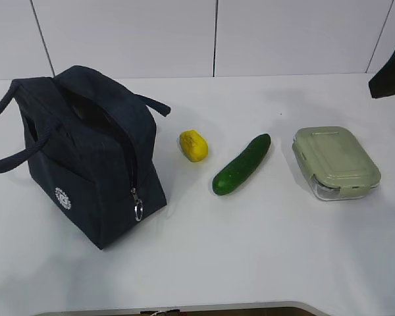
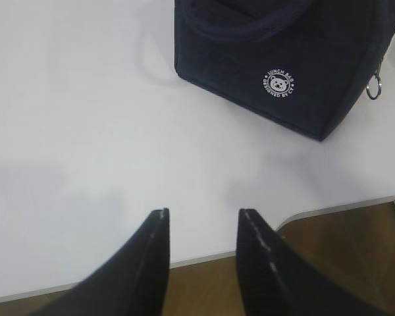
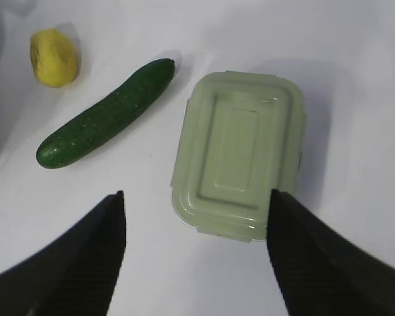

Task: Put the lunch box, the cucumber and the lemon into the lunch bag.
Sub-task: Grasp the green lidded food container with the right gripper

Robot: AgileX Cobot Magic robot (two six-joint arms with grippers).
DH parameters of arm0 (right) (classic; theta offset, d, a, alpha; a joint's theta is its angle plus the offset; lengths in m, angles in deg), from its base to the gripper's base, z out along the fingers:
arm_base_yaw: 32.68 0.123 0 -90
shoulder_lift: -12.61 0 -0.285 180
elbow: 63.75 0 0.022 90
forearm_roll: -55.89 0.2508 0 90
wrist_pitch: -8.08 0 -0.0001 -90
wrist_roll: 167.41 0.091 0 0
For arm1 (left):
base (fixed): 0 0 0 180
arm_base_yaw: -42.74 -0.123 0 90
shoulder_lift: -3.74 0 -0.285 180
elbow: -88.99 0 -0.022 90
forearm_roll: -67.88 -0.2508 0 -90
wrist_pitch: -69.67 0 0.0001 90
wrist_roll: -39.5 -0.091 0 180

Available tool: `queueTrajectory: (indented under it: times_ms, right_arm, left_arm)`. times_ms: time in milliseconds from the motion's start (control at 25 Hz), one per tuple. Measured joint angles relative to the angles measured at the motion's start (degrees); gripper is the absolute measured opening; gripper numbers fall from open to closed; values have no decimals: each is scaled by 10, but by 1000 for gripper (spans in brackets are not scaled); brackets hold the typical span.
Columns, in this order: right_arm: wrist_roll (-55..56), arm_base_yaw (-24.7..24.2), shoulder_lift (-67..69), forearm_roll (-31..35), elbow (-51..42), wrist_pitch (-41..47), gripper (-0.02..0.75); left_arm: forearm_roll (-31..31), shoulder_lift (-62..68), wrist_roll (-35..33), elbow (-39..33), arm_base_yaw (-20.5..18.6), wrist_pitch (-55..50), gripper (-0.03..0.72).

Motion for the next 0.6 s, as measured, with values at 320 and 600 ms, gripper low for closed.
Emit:
queueTrajectory:
  times_ms: [320,600]
  right_arm:
    - [-190,-115,89,178,0,71,535]
    - [-311,-142,149,240,0,124,534]
  left_arm:
    - [0,0,0,0,0,0,242]
    - [0,0,0,0,0,0,242]
